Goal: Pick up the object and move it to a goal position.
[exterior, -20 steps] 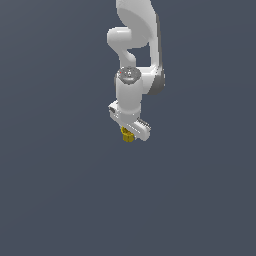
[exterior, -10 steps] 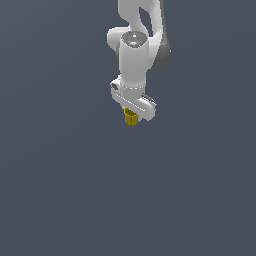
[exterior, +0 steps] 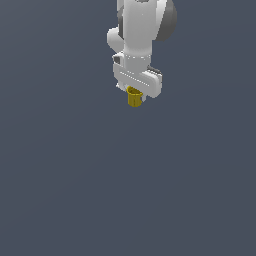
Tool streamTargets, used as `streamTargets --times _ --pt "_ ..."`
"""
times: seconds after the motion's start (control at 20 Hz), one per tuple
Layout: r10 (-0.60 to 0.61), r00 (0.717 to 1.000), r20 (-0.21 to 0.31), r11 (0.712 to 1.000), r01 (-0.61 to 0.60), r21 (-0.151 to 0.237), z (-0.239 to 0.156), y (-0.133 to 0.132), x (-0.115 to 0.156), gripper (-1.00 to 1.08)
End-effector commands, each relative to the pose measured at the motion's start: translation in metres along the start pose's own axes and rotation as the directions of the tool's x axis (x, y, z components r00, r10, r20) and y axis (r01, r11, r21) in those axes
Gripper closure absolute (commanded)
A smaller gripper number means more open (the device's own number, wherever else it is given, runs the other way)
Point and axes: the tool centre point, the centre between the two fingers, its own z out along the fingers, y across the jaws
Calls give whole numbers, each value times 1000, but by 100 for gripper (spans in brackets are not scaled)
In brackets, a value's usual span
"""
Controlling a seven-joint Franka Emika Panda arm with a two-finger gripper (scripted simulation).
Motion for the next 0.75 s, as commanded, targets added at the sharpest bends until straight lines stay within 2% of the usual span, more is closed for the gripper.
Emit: streamTargets --times 0.0,0.35,0.7 --pt "0 1000 0 1000 0 0 -16 3 -7 108" --pt "0 1000 0 1000 0 0 -45 7 -19 108" --pt "0 1000 1 1000 0 0 -50 6 -21 108"
